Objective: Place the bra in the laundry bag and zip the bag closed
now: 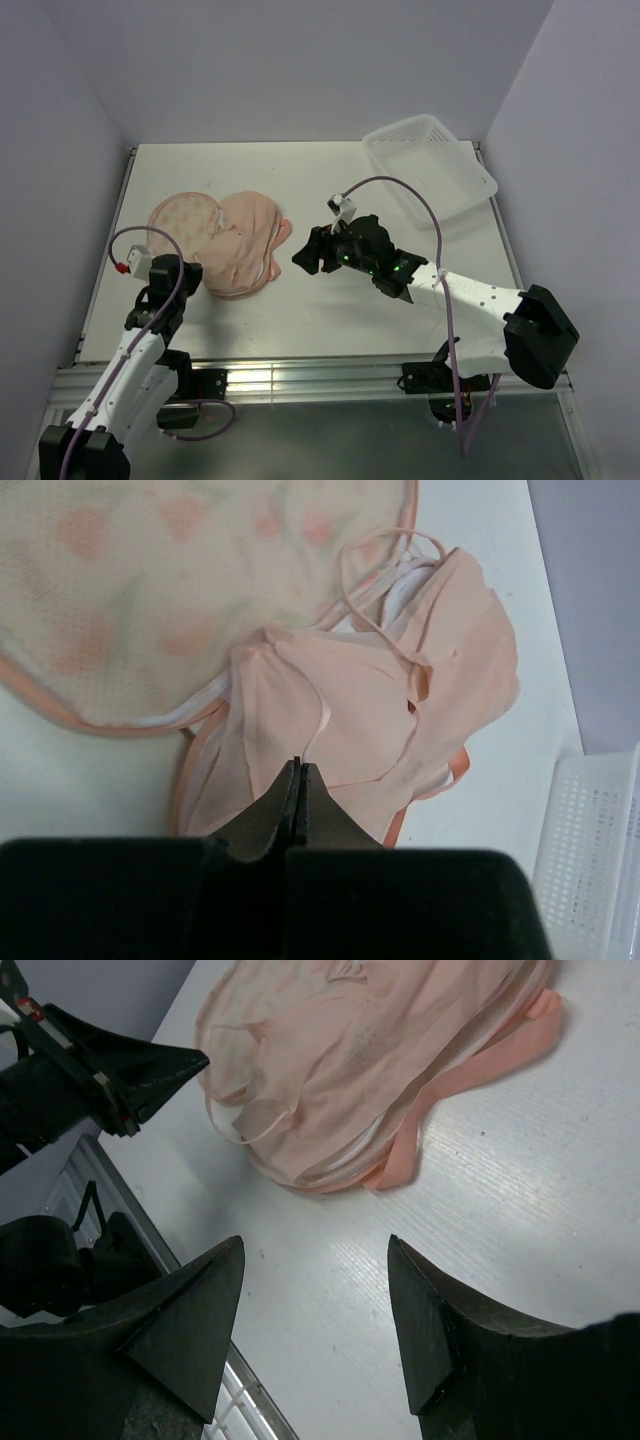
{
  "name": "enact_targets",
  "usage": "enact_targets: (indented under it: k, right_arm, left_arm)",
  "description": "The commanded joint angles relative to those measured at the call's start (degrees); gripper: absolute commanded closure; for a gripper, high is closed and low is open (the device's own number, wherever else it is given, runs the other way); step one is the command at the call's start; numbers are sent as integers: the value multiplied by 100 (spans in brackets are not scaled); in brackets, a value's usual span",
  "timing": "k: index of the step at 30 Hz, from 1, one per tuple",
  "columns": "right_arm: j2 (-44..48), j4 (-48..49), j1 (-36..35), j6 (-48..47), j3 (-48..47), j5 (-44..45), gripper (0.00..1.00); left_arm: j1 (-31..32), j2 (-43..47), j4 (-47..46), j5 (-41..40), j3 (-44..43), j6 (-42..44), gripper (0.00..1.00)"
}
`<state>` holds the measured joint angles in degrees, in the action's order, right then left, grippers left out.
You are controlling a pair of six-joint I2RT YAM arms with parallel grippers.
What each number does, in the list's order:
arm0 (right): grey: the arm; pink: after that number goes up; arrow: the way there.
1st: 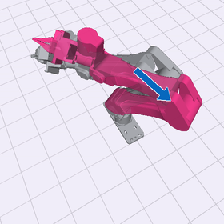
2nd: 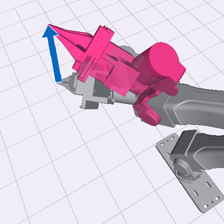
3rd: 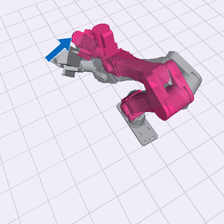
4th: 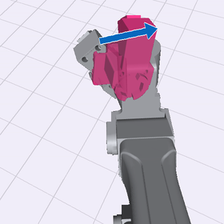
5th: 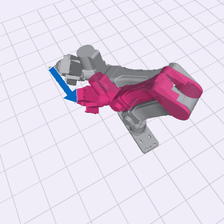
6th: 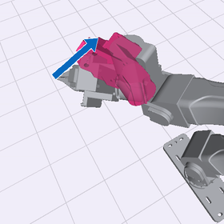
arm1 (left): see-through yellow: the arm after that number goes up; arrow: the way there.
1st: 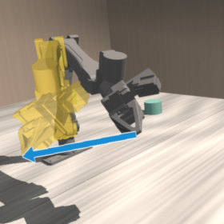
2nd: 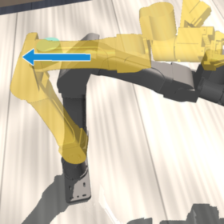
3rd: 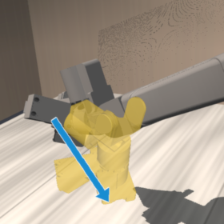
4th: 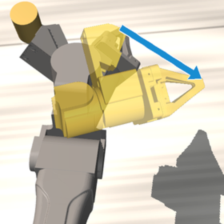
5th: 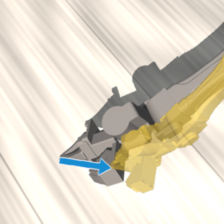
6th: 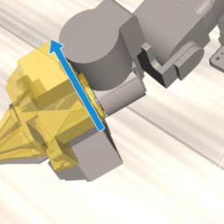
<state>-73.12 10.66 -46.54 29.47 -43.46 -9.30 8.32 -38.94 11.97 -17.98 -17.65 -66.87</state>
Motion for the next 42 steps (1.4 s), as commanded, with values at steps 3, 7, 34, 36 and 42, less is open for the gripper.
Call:
enact_targets:
  k: [3, 7, 34, 36, 42]
  right_arm:
    - [-70, 77, -57, -91, -127, 60, 34]
    - [-158, 60, -65, -117, -154, 51, 34]
    - [-158, 121, -118, -153, -101, 25, 34]
    - [-185, 112, -127, -152, -110, -10, 34]
    - [-53, 174, -127, -152, -22, 16, 34]
  left_arm:
    - [-23, -517, -308, 224, -537, 403, 100]
    - [-23, -1341, -730, 286, -976, 631, 100]
    - [-400, -5087, -1689, 918, -3700, 2387, 75]
    - [-471, -5551, -1514, 1076, -4173, 2950, 81]
    - [-761, -6327, -918, 1754, -4782, 3917, 78]
